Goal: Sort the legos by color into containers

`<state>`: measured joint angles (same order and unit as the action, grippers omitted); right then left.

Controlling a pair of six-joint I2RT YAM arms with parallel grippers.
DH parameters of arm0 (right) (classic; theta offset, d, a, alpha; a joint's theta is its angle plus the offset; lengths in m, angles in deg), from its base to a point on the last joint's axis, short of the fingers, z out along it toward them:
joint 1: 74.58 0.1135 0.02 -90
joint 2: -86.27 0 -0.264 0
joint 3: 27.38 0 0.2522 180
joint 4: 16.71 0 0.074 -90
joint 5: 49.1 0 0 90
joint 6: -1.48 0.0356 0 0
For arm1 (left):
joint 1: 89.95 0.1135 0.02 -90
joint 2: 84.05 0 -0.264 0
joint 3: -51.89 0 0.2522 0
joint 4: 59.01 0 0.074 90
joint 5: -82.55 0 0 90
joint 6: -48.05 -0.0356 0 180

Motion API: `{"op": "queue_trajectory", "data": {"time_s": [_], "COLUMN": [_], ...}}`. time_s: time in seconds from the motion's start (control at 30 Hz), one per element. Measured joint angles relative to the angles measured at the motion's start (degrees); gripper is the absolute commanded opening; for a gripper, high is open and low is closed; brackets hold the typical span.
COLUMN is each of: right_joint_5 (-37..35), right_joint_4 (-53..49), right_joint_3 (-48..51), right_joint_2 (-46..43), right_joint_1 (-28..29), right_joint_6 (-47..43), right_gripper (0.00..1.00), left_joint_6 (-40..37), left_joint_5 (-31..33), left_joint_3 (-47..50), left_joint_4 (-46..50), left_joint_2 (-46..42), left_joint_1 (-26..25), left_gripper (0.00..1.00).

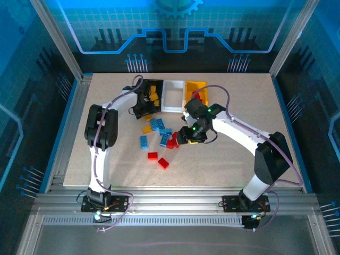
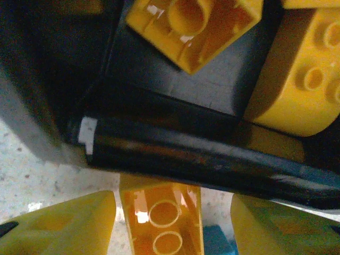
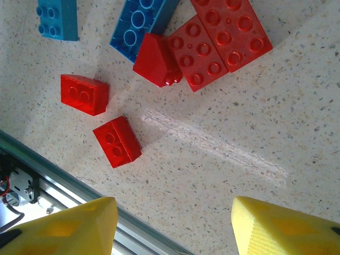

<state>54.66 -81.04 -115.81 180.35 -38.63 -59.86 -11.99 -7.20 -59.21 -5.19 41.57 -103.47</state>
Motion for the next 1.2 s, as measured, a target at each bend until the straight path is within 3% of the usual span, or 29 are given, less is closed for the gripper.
{"op": "queue_trajectory", "data": {"time_s": [0.33, 0.93, 1.2], "right_joint_5": [0.0, 0.2, 0.2], "right_joint_4": [0.0, 0.1, 1.0], "right_joint_3": [0.0, 0.0, 0.5], "right_joint_2": [0.0, 0.0, 0.0], "right_joint_1": [0.0, 0.1, 0.6], "right_joint_6": [0.2, 0.2, 0.7], "right_gripper": [0.6, 0.6, 0.6], "left_joint_6": [0.7, 0.6, -0.3], "left_joint_5": [1.7, 3.6, 3.1], "left_joint_3": [-1.1, 6.4, 8.3], "left_joint_4": [0.2, -3.0, -3.4], "left_joint_2": [1.0, -2.4, -4.0], "left_joint_1": [0.0, 0.3, 0.9], "left_gripper": [0.5, 0.45, 0.3]}}
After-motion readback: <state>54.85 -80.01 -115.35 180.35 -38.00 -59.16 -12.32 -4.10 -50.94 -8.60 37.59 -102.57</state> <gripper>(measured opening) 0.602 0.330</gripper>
